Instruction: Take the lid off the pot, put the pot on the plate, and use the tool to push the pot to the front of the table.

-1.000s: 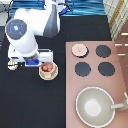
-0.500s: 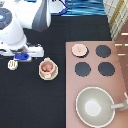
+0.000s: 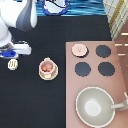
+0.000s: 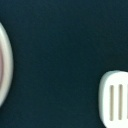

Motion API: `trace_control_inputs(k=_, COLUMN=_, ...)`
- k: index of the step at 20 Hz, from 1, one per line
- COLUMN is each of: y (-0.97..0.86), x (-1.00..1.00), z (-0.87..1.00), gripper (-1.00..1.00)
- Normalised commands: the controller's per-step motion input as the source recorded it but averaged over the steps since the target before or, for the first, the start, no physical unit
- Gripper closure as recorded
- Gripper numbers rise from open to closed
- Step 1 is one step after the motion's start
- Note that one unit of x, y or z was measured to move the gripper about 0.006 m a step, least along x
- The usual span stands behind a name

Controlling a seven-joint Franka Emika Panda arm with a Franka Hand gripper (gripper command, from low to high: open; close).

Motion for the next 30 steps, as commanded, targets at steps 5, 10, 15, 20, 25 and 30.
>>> trace_control_inputs(k=5, y=-0.55, x=-0.74, z=-0.14, gripper=-1.00)
trace_control_inputs(k=10, y=-0.14, x=-0.98, z=-0.63, gripper=-1.00)
trace_control_inputs(k=15, y=0.05, x=-0.96, z=-0.83, gripper=-1.00)
trace_control_inputs(k=20, y=0.02, x=-0.86, z=-0.74, gripper=-1.00)
trace_control_inputs(k=25, y=-0.17, x=-0.73, z=-0.57, gripper=-1.00)
trace_control_inputs(k=30, y=-0.59, x=-0.23, z=-0.13, gripper=-1.00)
